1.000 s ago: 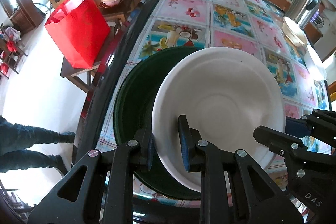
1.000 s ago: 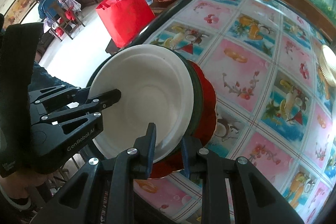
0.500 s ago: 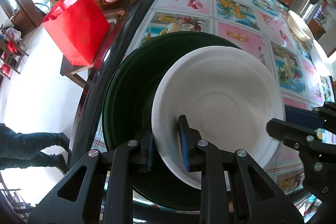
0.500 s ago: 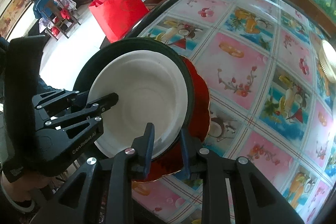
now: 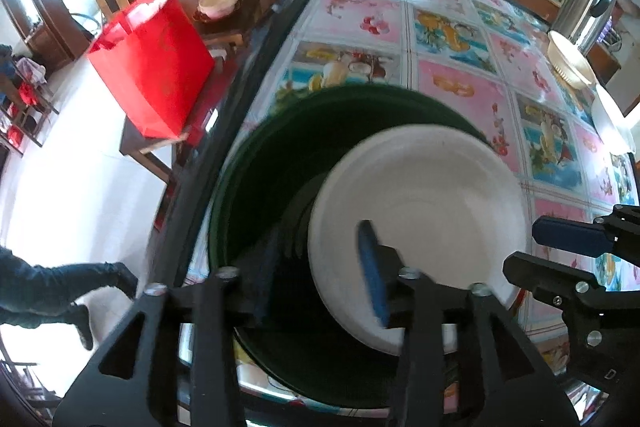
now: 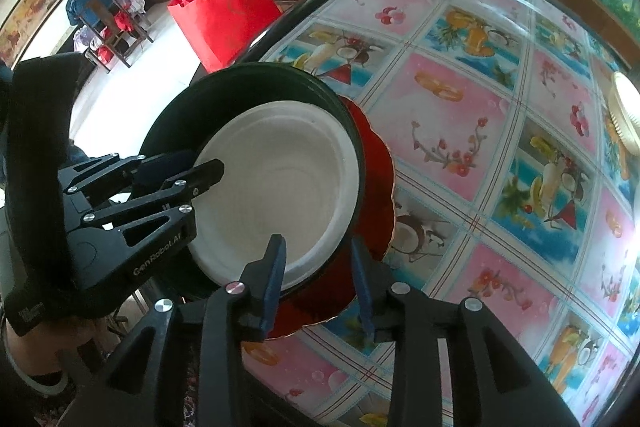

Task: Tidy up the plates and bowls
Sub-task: 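Lower the white plate into the green basin and open both grippers, then move both grippers toward the remaining white plate near the beige bowl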

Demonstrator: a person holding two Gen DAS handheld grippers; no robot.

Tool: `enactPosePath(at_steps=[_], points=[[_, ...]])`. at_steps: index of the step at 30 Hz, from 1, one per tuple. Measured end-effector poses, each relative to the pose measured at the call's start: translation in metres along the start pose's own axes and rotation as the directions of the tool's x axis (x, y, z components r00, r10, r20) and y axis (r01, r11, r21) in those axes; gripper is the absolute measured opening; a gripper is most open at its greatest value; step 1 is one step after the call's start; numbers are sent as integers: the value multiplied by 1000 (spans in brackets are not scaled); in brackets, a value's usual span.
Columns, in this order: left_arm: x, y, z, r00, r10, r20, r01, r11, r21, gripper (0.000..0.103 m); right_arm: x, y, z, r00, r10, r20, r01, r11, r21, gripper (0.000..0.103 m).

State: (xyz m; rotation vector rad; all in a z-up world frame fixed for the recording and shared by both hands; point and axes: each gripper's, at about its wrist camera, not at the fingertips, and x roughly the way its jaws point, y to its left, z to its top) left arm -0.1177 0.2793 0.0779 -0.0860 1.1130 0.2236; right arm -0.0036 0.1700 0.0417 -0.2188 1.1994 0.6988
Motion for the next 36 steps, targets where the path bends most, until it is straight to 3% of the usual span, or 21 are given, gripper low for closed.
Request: enactPosePath(at_steps=[5,15,18,36], points=[[-12,-1,7,999,15,38,-15,1000,1,53,-3,-1,2,1000,8,10,-8,1000,-3,39],[-26,-12,21,998,-1,61,1,1000,-7,53,-15,-1,8,998,19,54,-18,1000,-17,52],[-28,-21,25,998,-14,67,14,1000,0,59,-21,-12,8,998,9,68,-9,1000,4,55],[-24,-154,56,991,-123,53,114,982,150,59,-57,-121,-23,994,-60,87,42,980,195,60]])
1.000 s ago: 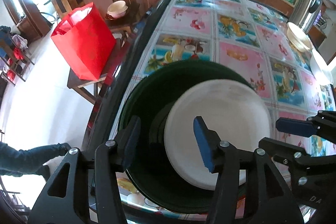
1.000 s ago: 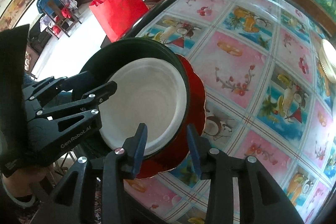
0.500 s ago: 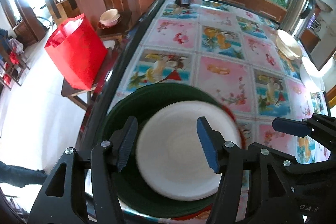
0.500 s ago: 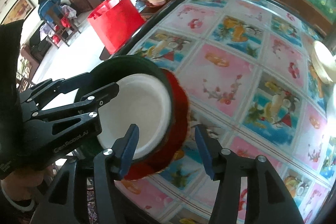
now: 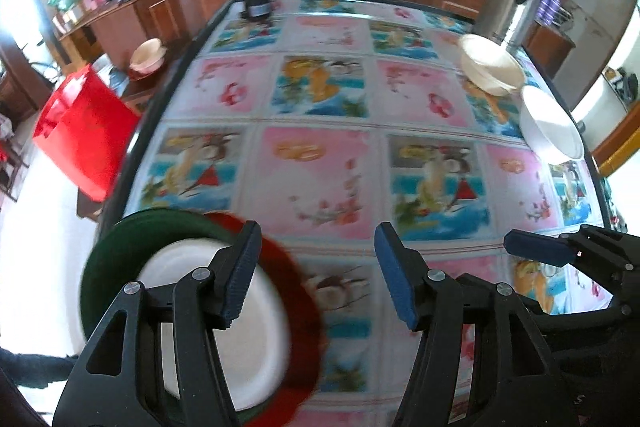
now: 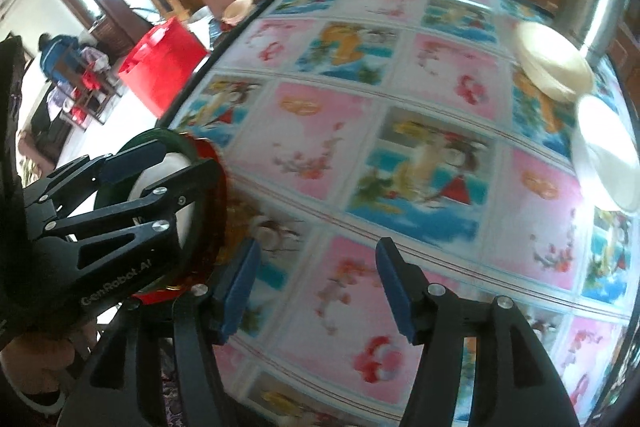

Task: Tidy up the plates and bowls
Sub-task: 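Move both grippers toward the remaining white plate near the beige bowl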

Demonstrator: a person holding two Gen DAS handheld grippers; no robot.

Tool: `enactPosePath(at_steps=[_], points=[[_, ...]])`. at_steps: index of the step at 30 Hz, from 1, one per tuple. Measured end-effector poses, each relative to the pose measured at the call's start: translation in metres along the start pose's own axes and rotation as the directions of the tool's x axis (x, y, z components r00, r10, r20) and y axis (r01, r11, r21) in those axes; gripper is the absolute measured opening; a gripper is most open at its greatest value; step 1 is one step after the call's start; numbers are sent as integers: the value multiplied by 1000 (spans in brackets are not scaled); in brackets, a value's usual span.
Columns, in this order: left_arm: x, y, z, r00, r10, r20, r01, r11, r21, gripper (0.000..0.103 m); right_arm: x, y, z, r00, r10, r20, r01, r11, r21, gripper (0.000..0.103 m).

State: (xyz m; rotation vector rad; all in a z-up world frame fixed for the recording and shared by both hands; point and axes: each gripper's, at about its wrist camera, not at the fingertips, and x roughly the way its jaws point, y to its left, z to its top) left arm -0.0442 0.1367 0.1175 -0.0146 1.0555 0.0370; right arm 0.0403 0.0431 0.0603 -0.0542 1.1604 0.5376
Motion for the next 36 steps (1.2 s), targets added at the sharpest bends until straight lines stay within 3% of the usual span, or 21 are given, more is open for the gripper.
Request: enactPosePath(at_steps=[14,26,32,36], points=[[37,-113,33,997,-70,-44,74,993,86,59,-27,-122,-19,997,-75,-2,74,983,170,62],[68,-209,79,994,-105,-35,109,984,141,59,-64,-253,-12,979,-195,54,170,937,307,66],[95,-248,105,990,-128,-58,135,982,129,59,-70,-302,-2,970,-233,68,196,916,349,69],[115,-258,117,989,-124,-80,131,987,89,59,-60,-314,5,972,-227,57,193,917,349,69]])
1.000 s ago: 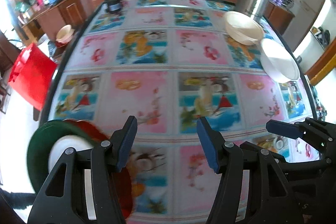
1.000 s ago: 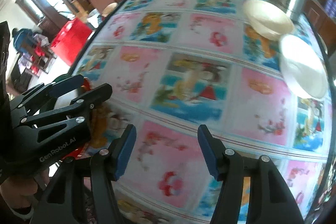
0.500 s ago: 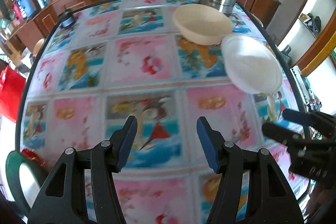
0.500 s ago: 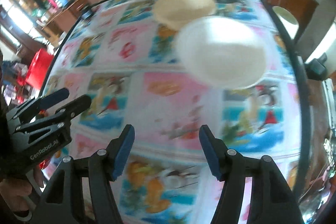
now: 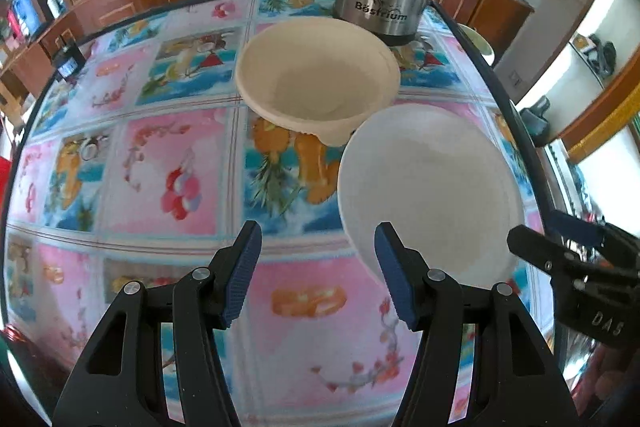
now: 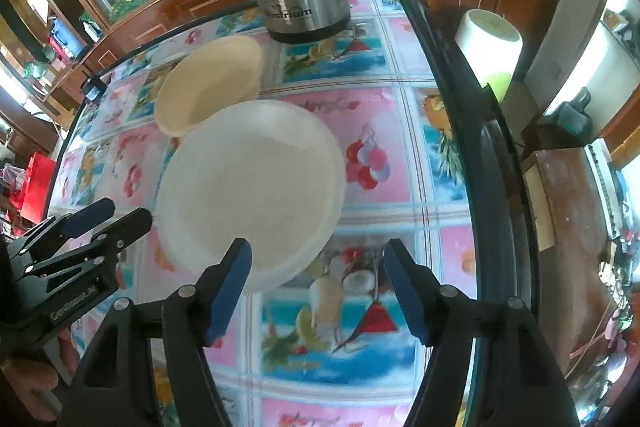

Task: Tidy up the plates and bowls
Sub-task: 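Move both grippers toward the remaining white plate near the beige bowl, then close both grippers on the rim of the white plate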

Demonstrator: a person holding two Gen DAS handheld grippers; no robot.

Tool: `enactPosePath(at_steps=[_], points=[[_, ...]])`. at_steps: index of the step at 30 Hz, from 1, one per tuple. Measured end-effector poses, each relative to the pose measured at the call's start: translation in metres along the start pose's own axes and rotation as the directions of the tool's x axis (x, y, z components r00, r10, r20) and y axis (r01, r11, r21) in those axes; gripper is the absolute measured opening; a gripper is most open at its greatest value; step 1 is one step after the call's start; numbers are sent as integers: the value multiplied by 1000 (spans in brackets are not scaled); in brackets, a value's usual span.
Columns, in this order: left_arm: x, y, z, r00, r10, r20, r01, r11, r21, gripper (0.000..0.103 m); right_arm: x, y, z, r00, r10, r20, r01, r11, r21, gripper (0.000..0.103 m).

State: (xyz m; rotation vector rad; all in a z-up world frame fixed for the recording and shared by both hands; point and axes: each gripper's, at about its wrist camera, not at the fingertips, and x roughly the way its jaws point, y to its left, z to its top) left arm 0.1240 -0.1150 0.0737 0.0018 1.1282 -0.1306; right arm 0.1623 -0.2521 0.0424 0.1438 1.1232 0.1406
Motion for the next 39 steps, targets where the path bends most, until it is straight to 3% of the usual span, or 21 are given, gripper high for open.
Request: enactPosePath(at_steps=[16,18,21,22,23,24,25,26,28,39], points=[[49,-14,9,998,19,-62,-21,999,-26,59,37,-11,26,999,30,-40,-32,998,-46,69],[52,-15,9,998,24,-65,-26,999,-23,59,40,-11,27,998,28,-49,-31,998,-55,62],[56,-15,7,997,9,-72,-11,1000,-26,59,44,-11,26,998,31,-59,-35,997,-62,45],[56,-14,6,998,-11,-65,8,999,-34,59,46,-12,25,997,34,-63,-38,997,-63,35],[57,-13,5,998,-26,-61,23,999,-46,57,46,-12,25,997,36,-66,-41,997,-64,28],[60,-13,4,997,-33,-73,30,998,-52,39,47,-12,24,997,37,-67,-41,997,-67,27],[63,-14,3,995,-44,-92,40,998,-45,28,47,-12,24,997,38,-67,-43,997,-70,24],[62,-16,3,996,-37,-84,35,999,-31,27,47,-12,23,997,45,-69,-50,996,-73,23],[62,-19,3,995,-42,-85,40,999,-16,17,46,-10,21,995,71,-71,-76,994,-78,22],[37,-15,-3,998,-44,-52,44,999,-8,15,34,3,8,997,70,-41,-73,992,-98,20]])
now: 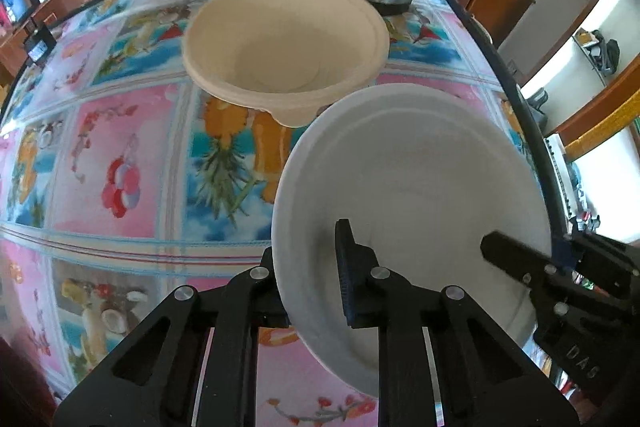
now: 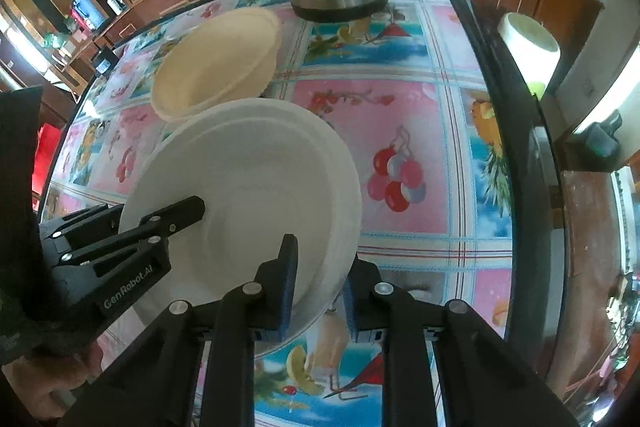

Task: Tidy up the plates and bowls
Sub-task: 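Close both grippers on the rim of the white plate, then lift the white plate with both grippers and carry it over the stacked basin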

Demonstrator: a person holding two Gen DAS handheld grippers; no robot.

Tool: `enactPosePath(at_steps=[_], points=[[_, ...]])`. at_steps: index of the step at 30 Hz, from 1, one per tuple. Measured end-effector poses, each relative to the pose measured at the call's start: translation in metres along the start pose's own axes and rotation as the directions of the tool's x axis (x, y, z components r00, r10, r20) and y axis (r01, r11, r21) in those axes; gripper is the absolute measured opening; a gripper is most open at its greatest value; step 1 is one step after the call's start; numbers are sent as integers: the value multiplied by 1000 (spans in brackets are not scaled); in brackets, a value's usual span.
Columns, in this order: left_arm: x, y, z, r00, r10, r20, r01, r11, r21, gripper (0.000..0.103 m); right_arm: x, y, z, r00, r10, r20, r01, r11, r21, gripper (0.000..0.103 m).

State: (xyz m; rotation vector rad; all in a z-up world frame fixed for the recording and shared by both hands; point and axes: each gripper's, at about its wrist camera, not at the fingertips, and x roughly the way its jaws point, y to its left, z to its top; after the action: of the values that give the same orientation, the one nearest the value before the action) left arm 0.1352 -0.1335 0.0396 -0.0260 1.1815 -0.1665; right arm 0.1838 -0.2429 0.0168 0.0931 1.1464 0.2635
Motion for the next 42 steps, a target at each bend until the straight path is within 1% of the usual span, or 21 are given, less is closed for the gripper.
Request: enactPosePath(at_steps=[6,11,13,15,21,31,36,42], points=[[-27,14,-14,1000,-1,18,1,1000,2,15,-11,23,-18,1000,-7,8,7,1000,-25,21],[-52,37,-34,999,28,34,-28,1000,0,16,-18,50,-29,1000,9,5,-9,999,-46,22],[-62,49,-44,999,30,31,-30,1000,-7,16,-22,65,-34,1000,17,8,-17,998,-62,22],[-72,63,-54,998,53,35,-52,999,-13,16,-27,82,-40,999,40,7,-39,996,-76,22],[-105,112,-84,995,83,47,-80,996,-49,16,-32,136,-56,998,68,-5,-68,989,-133,23],[-151,184,-127,993,107,56,-100,990,-102,16,-40,220,-74,995,101,-21,-103,966,-236,23],[-168,209,-139,991,116,71,-108,988,-115,16,-45,255,-79,995,102,-21,-104,953,-283,23],[-179,227,-148,991,107,74,-97,987,-127,16,-47,281,-86,995,97,-22,-99,945,-311,23]])
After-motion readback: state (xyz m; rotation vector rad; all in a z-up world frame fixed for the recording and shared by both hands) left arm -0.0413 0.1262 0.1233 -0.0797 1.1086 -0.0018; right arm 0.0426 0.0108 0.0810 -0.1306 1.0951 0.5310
